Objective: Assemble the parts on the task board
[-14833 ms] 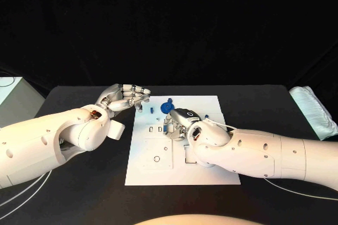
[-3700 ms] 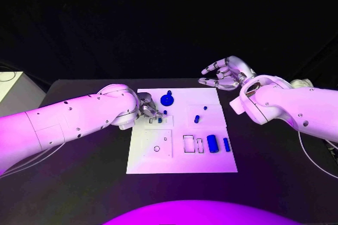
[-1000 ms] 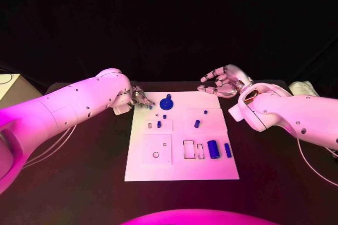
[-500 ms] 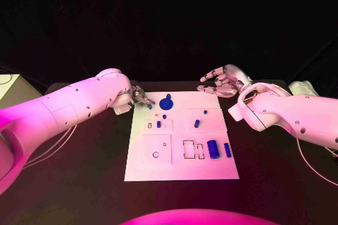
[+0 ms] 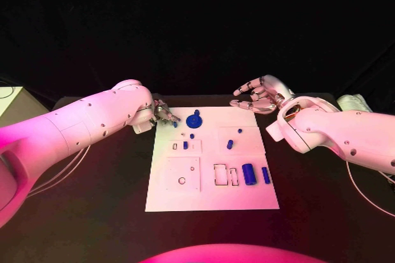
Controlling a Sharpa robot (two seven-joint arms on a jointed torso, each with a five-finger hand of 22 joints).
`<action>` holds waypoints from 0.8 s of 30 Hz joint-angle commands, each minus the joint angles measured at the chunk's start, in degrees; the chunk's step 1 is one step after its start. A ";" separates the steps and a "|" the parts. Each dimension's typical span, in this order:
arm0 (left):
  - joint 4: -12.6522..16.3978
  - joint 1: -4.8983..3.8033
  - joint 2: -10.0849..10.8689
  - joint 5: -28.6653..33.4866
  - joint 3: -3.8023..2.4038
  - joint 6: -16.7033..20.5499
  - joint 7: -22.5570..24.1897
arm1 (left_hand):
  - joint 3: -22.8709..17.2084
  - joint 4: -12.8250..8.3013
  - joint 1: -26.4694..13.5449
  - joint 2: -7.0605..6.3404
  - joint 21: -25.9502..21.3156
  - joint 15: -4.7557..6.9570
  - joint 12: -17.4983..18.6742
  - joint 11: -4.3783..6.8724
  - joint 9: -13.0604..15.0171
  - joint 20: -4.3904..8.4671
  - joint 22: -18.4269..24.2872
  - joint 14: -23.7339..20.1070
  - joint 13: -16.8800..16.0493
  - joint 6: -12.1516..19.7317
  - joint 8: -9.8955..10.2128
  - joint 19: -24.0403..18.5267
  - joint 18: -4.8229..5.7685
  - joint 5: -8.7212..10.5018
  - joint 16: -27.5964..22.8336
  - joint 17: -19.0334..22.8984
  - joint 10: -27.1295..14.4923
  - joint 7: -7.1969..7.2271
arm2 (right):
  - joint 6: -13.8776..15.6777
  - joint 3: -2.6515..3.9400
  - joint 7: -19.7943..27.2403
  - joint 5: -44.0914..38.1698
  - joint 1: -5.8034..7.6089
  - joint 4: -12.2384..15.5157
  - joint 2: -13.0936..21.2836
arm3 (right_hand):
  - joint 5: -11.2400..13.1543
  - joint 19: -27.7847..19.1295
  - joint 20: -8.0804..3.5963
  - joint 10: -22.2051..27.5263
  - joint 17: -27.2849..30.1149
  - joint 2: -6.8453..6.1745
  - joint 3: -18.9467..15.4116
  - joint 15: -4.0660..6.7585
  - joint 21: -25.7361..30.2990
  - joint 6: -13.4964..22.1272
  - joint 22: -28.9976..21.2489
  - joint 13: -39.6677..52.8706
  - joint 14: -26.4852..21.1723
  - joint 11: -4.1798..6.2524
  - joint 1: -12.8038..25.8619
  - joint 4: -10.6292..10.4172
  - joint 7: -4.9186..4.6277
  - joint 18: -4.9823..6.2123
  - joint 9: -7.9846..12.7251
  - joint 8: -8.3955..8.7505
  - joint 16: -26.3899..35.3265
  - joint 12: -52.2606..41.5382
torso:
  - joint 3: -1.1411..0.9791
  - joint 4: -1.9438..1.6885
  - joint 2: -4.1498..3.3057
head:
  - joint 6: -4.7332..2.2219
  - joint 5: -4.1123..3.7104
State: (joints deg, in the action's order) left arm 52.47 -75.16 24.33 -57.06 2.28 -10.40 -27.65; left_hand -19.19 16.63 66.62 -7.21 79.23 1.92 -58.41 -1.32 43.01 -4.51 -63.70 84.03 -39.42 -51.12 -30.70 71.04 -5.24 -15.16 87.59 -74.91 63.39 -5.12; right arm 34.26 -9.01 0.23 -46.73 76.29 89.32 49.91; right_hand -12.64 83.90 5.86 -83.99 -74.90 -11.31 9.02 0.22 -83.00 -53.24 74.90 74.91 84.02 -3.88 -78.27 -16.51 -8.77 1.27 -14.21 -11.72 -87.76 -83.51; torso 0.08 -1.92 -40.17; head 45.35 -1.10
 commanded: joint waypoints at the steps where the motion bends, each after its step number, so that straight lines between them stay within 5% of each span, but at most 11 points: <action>1: 0.00 -0.02 -0.23 0.50 -0.01 -0.99 0.58 | -0.57 -0.06 1.30 0.02 -0.02 0.18 -0.27 0.35 0.13 0.03 -0.13 3.60 -0.09 -0.31 -0.24 0.34 -0.38 0.03 0.07 -9.78 0.30 0.19 | -0.94 0.02 0.21 -0.63 0.00 0.02 -0.06 | -0.26 2.75 0.04 -1.01 -10.98 0.39 -0.18 -0.15 0.04 0.35 10.91 10.45 4.69 -0.25 0.37 0.06 -0.11 0.50 0.02 -0.15 0.08 0.13 | 0.04 -0.01 0.00 | 0.09 0.04; 14: -0.20 -0.02 -0.36 0.40 0.05 -0.92 0.84 | -2.32 -0.21 5.75 0.49 0.05 0.55 -0.32 0.78 0.36 0.39 -0.41 3.78 -0.20 -0.59 -0.77 0.41 -0.33 -0.03 0.28 -10.18 0.67 0.65 | -0.90 0.02 0.27 -0.74 0.00 0.08 -0.06 | -0.29 2.70 0.02 -1.05 -11.08 0.43 -0.16 -0.12 0.18 0.34 10.82 10.46 4.73 -0.23 0.38 0.07 -0.08 0.53 0.01 -0.26 0.03 0.09 | 0.01 0.02 0.01 | 0.16 0.12; 21: 0.06 -0.01 -0.22 0.46 0.05 -0.74 1.18 | -7.78 -1.34 11.86 0.80 0.15 0.82 0.02 1.07 0.76 0.67 -0.77 3.98 -0.02 -0.06 -1.32 0.50 -0.28 -0.23 0.51 -10.62 1.13 0.90 | -0.91 0.02 0.29 -0.74 0.00 0.05 -0.06 | -0.31 2.75 0.01 -1.14 -11.12 0.45 -0.14 -0.11 0.10 0.33 10.87 10.53 4.75 -0.21 0.37 0.07 -0.07 0.51 0.01 -0.30 0.01 -0.02 | 0.00 0.03 0.02 | 0.21 0.10; 24: 0.22 -0.01 -0.07 0.49 0.02 -0.76 1.27 | -13.57 -3.53 14.51 -0.44 0.27 0.67 0.94 0.76 1.36 0.65 -0.96 3.93 0.78 0.89 -1.82 0.53 -0.25 -0.47 0.47 -10.52 0.86 0.38 | -0.91 0.02 0.31 -0.73 -0.01 0.05 -0.05 | -0.31 2.75 0.01 -1.14 -11.12 0.45 -0.14 -0.11 0.10 0.33 10.87 10.53 4.75 -0.21 0.37 0.07 -0.07 0.51 0.01 -0.30 0.01 -0.02 | -0.02 0.00 0.03 | 0.22 0.12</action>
State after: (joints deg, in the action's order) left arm 52.45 -75.20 24.25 -56.87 2.30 -10.62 -27.16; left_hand -27.24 17.13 79.12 -7.45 79.23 2.36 -58.00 -0.44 43.36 -4.09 -64.57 84.04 -39.07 -50.69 -32.03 71.46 -5.24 -15.26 87.81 -74.91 64.36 -4.69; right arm 34.10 -9.02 0.21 -46.85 76.29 89.34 49.88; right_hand -12.64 83.90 5.86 -83.99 -74.94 -11.08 9.02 0.22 -83.00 -53.24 74.94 74.94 84.02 -3.88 -78.04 -16.51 -8.78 1.27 -14.21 -11.72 -87.76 -83.51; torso 0.08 -1.88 -40.15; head 45.53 -0.97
